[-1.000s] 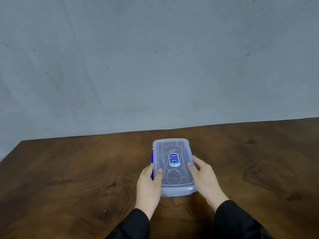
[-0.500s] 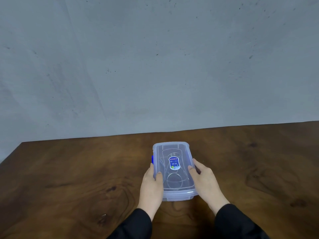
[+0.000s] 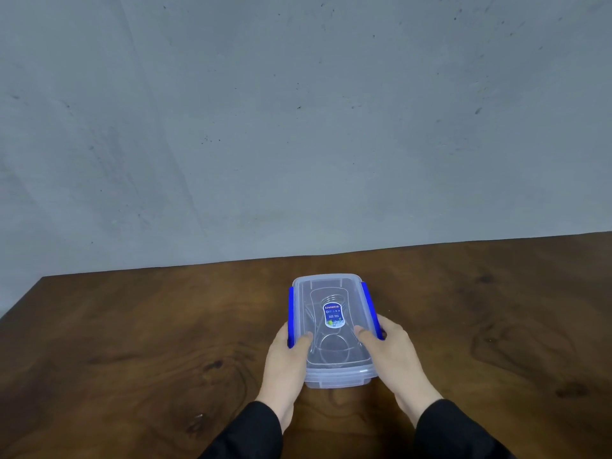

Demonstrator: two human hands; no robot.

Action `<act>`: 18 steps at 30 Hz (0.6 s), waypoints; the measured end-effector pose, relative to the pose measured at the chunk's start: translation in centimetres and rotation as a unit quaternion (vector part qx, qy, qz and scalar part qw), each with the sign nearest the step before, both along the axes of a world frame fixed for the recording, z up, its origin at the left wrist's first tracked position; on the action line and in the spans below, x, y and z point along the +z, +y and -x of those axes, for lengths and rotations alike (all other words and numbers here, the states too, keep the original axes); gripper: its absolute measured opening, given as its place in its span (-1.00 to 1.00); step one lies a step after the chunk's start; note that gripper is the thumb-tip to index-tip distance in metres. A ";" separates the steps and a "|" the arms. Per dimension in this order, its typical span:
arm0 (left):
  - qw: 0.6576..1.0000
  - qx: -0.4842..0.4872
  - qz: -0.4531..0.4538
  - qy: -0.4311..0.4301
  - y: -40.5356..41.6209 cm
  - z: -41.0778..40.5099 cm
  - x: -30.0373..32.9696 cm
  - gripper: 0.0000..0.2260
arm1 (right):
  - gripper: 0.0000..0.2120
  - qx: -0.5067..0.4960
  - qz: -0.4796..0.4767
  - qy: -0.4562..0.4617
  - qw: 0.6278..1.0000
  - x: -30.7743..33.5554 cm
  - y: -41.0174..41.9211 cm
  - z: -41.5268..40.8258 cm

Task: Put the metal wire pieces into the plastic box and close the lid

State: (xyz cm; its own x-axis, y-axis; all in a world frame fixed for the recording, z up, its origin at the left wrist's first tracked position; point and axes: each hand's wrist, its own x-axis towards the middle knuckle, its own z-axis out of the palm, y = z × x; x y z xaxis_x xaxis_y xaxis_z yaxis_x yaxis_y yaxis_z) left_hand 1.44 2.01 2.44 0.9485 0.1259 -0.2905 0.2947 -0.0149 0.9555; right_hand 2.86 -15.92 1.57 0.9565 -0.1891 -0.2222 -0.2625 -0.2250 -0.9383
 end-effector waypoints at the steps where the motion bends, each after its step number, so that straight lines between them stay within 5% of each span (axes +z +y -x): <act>1: 1.000 -0.008 -0.003 -0.008 -0.2 0.1 0.0 -0.72 | -0.74 0.007 -0.002 -0.011 1.000 -0.1 0.3 0.2; 18: 0.997 -0.056 -0.047 -0.027 -0.9 -2.6 -0.2 -0.69 | -0.70 0.035 0.086 -0.027 0.995 -0.6 0.7 -2.6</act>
